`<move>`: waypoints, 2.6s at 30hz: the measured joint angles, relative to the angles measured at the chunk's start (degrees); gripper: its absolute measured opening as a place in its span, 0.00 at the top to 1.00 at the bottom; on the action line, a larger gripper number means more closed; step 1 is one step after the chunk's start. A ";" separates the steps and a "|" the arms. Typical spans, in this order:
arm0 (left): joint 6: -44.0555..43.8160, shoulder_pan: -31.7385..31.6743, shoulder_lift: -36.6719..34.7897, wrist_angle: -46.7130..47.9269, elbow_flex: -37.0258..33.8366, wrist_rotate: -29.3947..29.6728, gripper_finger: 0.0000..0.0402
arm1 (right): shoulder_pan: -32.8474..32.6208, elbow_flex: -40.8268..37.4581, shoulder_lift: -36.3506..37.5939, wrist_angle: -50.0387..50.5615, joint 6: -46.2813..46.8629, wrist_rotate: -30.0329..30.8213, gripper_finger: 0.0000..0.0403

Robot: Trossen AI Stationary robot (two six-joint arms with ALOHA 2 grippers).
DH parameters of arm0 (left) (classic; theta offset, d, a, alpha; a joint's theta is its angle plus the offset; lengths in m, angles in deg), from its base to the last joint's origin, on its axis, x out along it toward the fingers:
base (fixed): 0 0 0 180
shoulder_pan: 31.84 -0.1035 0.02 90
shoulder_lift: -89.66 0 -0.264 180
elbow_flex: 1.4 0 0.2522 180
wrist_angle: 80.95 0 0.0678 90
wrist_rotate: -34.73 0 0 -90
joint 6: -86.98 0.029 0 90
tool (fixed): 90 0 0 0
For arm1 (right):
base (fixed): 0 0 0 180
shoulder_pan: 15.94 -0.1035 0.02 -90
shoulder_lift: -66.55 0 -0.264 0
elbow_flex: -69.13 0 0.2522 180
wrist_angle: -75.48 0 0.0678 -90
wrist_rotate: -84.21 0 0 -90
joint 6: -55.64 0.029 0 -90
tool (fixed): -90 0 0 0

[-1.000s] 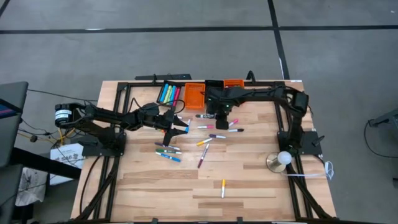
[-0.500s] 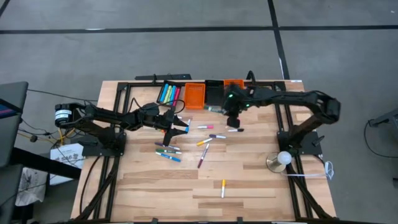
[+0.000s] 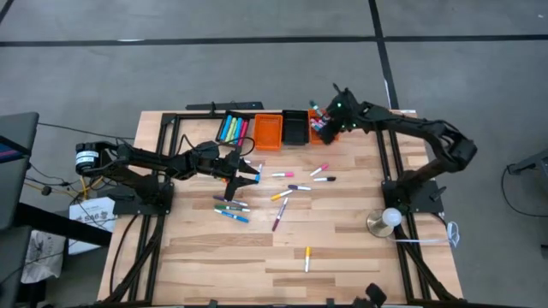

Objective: Pick & Place Markers
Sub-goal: Put the big green marker pen into the right orange basket, then put the small light blue marker pen into the right black basket

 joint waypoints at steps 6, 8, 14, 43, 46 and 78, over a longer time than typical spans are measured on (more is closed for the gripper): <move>0.11 0.00 -0.01 0.00 0.00 0.00 0.61 | 2.56 -0.02 -3.81 1.34 -1.06 -3.73 0.83; 0.14 0.00 0.00 0.00 0.00 0.00 0.61 | 2.27 -0.01 -4.65 0.49 -1.98 -6.00 0.83; 0.17 0.01 -0.02 0.00 0.01 -0.01 0.61 | 1.29 0.83 -5.97 1.09 -2.35 -4.50 0.83; 0.21 -0.01 -0.01 0.02 0.00 -0.02 0.61 | -8.18 3.28 1.61 2.30 -6.18 -0.15 0.64; 0.81 0.02 0.00 0.47 0.00 0.00 0.61 | -11.51 3.30 2.66 -0.17 -7.60 -0.13 0.66; -3.59 11.83 -0.02 15.79 0.00 12.57 0.61 | -33.53 3.30 2.51 -3.18 -9.19 -6.12 0.67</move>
